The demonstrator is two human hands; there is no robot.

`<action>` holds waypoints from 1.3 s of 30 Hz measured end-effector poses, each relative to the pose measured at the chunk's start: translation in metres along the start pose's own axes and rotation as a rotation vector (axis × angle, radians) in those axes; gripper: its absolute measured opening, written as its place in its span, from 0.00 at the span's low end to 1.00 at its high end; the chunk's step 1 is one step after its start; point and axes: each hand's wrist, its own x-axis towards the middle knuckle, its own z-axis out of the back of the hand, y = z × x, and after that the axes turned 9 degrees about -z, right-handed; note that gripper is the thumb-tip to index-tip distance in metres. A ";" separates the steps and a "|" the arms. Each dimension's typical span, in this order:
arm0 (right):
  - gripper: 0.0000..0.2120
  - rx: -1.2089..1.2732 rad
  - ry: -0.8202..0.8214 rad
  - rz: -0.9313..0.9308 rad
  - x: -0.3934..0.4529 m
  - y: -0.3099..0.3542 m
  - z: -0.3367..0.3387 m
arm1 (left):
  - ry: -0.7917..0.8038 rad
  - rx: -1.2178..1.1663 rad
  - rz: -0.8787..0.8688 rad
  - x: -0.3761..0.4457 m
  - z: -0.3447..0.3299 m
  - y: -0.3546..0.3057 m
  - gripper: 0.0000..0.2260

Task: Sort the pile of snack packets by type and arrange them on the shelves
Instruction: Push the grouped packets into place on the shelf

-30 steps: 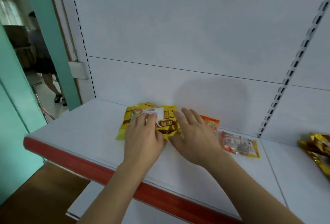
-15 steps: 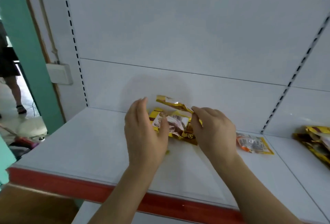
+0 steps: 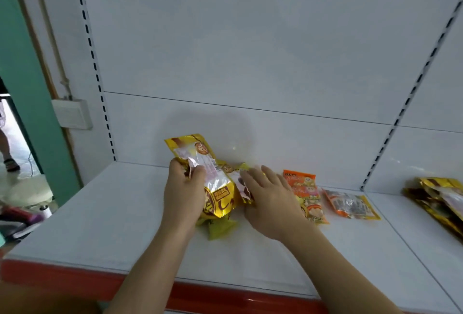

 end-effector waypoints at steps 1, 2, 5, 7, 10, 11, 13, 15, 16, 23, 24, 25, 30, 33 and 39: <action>0.31 -0.050 -0.046 0.014 0.005 0.001 -0.005 | 0.023 0.012 -0.007 0.000 0.001 0.001 0.05; 0.27 -0.069 -0.126 0.004 0.008 0.001 -0.007 | 0.041 0.030 -0.017 0.000 0.002 0.002 0.04; 0.24 0.014 -0.392 -0.130 0.003 -0.004 0.007 | 0.061 0.062 -0.047 0.001 0.002 0.003 0.03; 0.23 0.095 -0.565 -0.239 -0.008 -0.013 0.024 | 0.063 0.070 -0.072 -0.001 -0.002 0.001 0.03; 0.22 0.147 -0.729 -0.320 -0.030 -0.015 0.039 | 0.134 0.009 -0.068 -0.014 -0.024 -0.006 0.02; 0.21 0.138 -0.739 -0.301 -0.038 -0.013 0.040 | 0.182 -0.064 -0.038 -0.021 -0.036 -0.011 0.04; 0.23 0.125 -0.663 -0.221 -0.053 -0.010 0.036 | 0.339 -0.330 0.080 -0.039 -0.061 -0.027 0.10; 0.25 0.170 -0.482 -0.186 -0.070 -0.015 0.033 | 0.472 -0.501 0.173 -0.057 -0.087 -0.042 0.19; 0.25 0.221 -0.417 -0.201 -0.080 -0.024 0.036 | 0.500 -0.506 0.152 -0.065 -0.101 -0.047 0.19; 0.12 0.607 -0.472 -0.524 -0.143 -0.129 0.081 | 0.628 -0.428 0.035 -0.129 -0.195 -0.060 0.09; 0.12 0.669 -0.481 -0.571 -0.149 -0.145 0.083 | 0.647 -0.419 0.023 -0.139 -0.209 -0.064 0.08; 0.13 0.737 -0.469 -0.613 -0.155 -0.160 0.085 | 0.654 -0.416 0.016 -0.149 -0.222 -0.069 0.07; 0.21 0.794 -0.472 -0.739 -0.188 -0.249 0.089 | 0.744 -0.356 0.111 -0.193 -0.294 -0.084 0.07; 0.20 0.842 -0.498 -0.805 -0.199 -0.314 0.095 | 0.740 -0.248 0.128 -0.218 -0.346 -0.092 0.08; 0.21 0.750 -0.533 -0.786 -0.183 -0.417 0.101 | 0.613 0.059 -0.098 -0.225 -0.433 -0.105 0.07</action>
